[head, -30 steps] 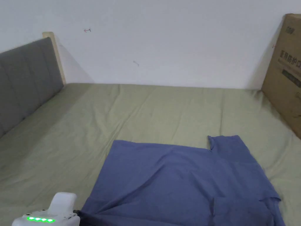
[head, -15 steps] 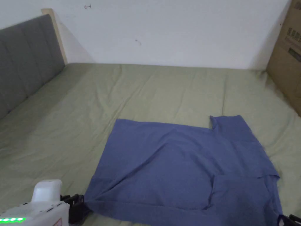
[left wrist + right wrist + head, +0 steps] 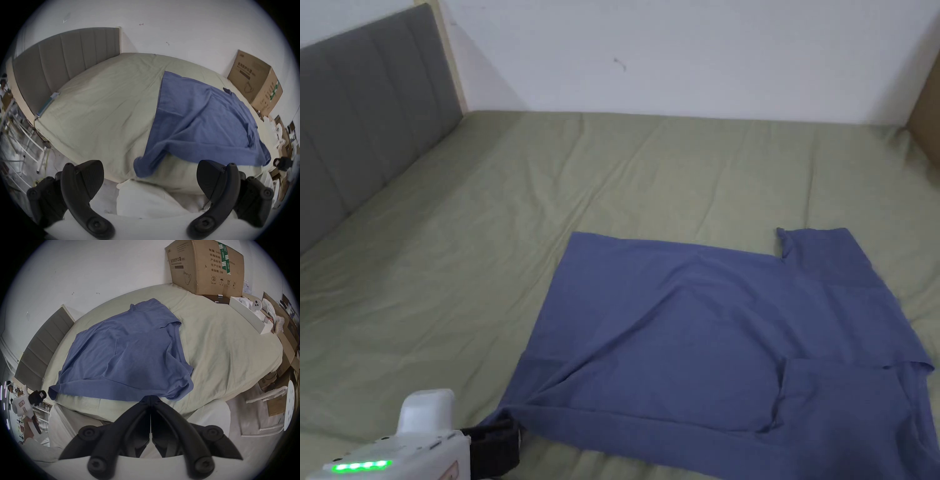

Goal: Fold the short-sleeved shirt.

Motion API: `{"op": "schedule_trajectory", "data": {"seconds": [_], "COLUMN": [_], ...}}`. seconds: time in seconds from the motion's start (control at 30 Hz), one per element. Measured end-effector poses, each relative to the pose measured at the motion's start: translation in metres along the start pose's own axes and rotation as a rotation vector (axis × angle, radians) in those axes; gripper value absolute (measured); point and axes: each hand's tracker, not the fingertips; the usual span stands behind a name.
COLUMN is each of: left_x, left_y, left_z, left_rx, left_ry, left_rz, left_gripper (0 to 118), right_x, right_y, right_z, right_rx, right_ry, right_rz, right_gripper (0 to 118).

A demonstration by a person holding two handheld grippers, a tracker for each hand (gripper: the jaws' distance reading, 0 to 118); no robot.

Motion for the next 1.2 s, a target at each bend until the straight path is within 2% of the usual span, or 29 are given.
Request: {"op": "schedule_trajectory", "data": {"seconds": [0.03,0.07,0.1,0.13,0.17,0.2,0.27,0.3,0.33,0.37,0.4,0.43,0.5,0.57,0.6,0.63,0.67,0.7,0.73,0.87,1.03,1.2], "left_x": [0.000,0.001,0.002,0.006,0.010,0.016,0.019,0.019,0.017,0.015,0.014,0.012,0.010,0.011,0.011,0.012,0.012,0.013,0.013,0.013,0.014,0.017], "left_y": [0.003,0.005,0.005,0.004,0.004,0.000,0.001,0.002,0.005,0.006,0.007,0.009,0.010,0.010,0.011,0.009,0.009,0.008,0.010,0.013,0.036,0.081], "left_z": [-0.010,-0.020,-0.028,-0.034,-0.041,-0.044,-0.039,-0.036,-0.031,-0.030,-0.029,-0.027,-0.025,-0.025,-0.023,-0.024,-0.024,-0.024,-0.024,-0.023,-0.017,-0.026], "left_rx": [-0.028,-0.069,-0.095,-0.109,-0.153,-0.141,-0.139,-0.127,-0.116,-0.111,-0.106,-0.104,-0.103,-0.106,-0.108,-0.108,-0.109,-0.112,-0.119,-0.123,-0.100,-0.058], "left_ry": [-0.003,-0.001,-0.021,-0.003,0.013,0.036,-0.009,-0.007,-0.007,-0.011,-0.014,-0.010,-0.012,-0.009,-0.010,-0.010,-0.009,-0.008,-0.009,-0.005,0.004,0.000], "left_rz": [-0.006,-0.011,-0.026,-0.047,-0.087,-0.098,-0.120,-0.120,-0.115,-0.111,-0.104,-0.092,-0.088,-0.095,-0.102,-0.109,-0.113,-0.113,-0.113,-0.109,-0.112,-0.155], "left_gripper": [115,109,87,35,2,2,1,1,1,1,1,1,1,1,1,1,1,1,1,1,1,1], "right_x": [0.000,0.001,0.002,0.002,0.002,0.002,0.003,0.002,0.002,0.003,0.003,0.004,0.010,0.011,0.012,0.017,0.019,0.019,0.020,0.020,0.032,0.035], "right_y": [0.001,0.002,0.002,0.002,0.002,0.001,0.001,0.001,0.004,0.008,0.013,0.019,0.029,0.042,0.046,0.045,0.044,0.043,0.039,0.044,0.071,0.118], "right_z": [-0.002,-0.005,-0.008,-0.012,-0.015,-0.017,-0.021,-0.023,-0.024,-0.026,-0.029,-0.034,-0.043,-0.060,-0.068,-0.075,-0.083,-0.089,-0.090,-0.074,-0.054,-0.049], "right_rx": [-0.005,-0.011,-0.016,-0.026,-0.032,-0.034,-0.051,-0.047,-0.042,-0.048,-0.055,-0.063,-0.037,-0.127,-0.154,-0.160,-0.205,-0.253,-0.234,-0.180,-0.113,-0.065], "right_ry": [0.004,0.008,0.008,0.012,0.011,0.009,0.018,0.011,-0.003,-0.022,-0.039,-0.045,-0.034,-0.117,-0.115,-0.101,-0.094,-0.128,-0.096,-0.083,-0.016,0.040], "right_rz": [0.004,0.001,-0.006,-0.010,-0.016,-0.018,-0.010,-0.005,0.012,0.031,0.044,0.060,0.085,0.128,0.147,0.152,0.161,0.158,0.119,0.104,-0.034,-0.100], "right_gripper": [0,0,0,0,0,0,1,6,27,71,95,100,100,97,84,84,76,29,3,3,3,3]}}
